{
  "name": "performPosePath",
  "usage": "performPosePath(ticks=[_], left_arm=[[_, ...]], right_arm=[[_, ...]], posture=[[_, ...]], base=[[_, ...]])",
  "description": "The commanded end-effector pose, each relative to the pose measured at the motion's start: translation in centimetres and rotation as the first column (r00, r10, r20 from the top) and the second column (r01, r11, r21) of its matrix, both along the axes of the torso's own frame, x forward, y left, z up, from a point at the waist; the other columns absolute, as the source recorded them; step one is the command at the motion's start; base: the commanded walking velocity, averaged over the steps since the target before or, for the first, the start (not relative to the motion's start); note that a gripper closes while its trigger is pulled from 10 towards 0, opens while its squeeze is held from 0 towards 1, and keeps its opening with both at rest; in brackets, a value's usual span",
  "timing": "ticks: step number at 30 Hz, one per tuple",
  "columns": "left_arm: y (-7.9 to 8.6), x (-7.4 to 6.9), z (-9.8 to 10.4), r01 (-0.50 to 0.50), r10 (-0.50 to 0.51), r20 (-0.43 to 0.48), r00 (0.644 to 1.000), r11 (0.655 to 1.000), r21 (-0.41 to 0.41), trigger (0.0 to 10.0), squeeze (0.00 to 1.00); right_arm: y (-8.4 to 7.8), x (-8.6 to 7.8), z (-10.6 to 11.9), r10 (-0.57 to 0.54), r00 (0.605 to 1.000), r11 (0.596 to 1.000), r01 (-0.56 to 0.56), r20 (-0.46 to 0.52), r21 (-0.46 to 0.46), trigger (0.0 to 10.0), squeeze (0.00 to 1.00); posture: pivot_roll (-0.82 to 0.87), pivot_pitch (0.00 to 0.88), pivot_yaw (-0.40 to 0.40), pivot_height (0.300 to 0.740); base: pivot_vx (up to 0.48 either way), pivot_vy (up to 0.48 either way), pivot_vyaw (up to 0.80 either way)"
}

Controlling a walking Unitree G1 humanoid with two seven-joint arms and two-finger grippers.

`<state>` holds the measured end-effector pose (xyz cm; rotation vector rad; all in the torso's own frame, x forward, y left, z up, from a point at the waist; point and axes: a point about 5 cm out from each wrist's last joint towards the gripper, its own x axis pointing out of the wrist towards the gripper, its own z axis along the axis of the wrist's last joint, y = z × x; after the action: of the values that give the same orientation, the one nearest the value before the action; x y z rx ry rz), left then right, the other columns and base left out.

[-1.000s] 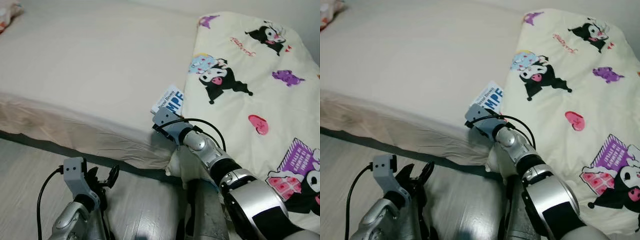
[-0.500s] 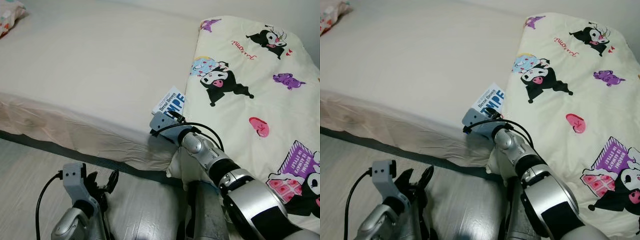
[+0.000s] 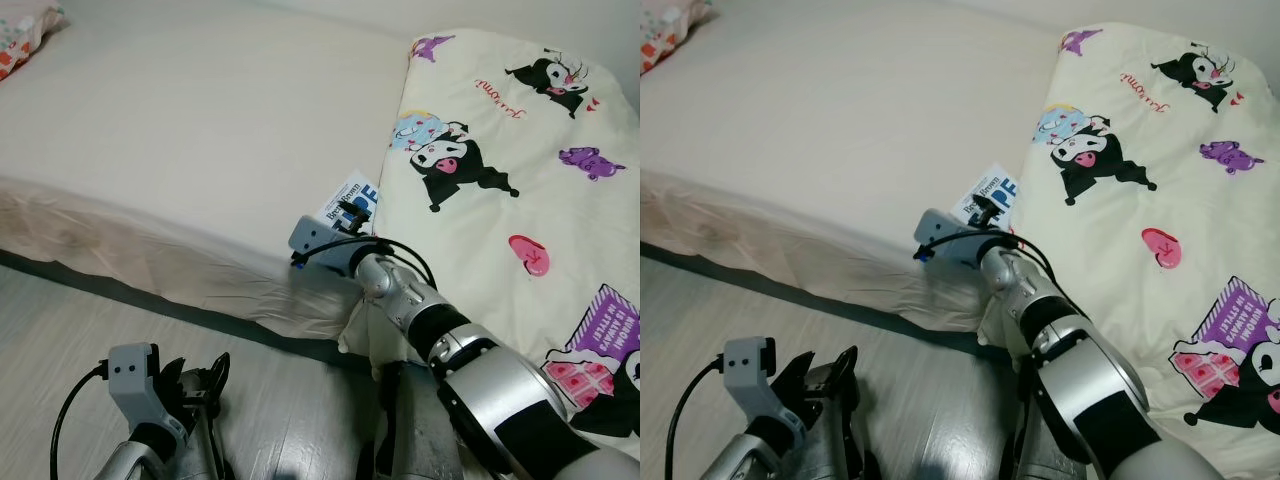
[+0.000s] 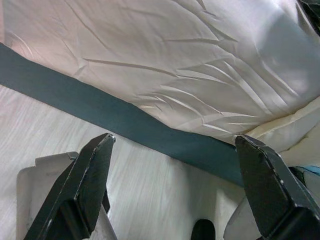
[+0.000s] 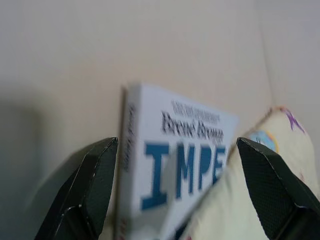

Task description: Clean up the room

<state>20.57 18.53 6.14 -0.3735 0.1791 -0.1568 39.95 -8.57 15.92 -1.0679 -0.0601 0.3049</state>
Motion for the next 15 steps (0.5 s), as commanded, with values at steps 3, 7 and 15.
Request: performPosePath(ticks=[3,7,15], left_arm=[[-0.1,-0.8,-0.4,-0.002,0.002,-0.038,0.999,1.0,-0.009,10.0,0.0],[-0.5,-0.9,-0.3,0.009,-0.01,-0.044,0.999,1.0,-0.014,10.0,0.0],[-0.7,-1.1,-0.2,0.014,-0.015,-0.048,0.999,1.0,-0.018,10.0,0.0]], right_arm=[[-1.9,0.0,-1.1,-0.109,0.992,0.994,0.107,-0.063,-0.031,10.0,0.0],[-3.2,0.0,-1.5,-0.175,0.982,0.984,0.174,-0.074,-0.024,10.0,0.0],[-3.8,0.0,-1.5,-0.197,0.977,0.98,0.197,-0.077,-0.018,0.0,0.0]], posture=[[0.24,0.359,-0.04,0.411],[0.24,0.363,-0.039,0.411],[0.24,0.369,-0.034,0.411]], base=[[0.0,0.0,0.0],[0.0,0.0,0.0],[0.0,0.0,0.0]])
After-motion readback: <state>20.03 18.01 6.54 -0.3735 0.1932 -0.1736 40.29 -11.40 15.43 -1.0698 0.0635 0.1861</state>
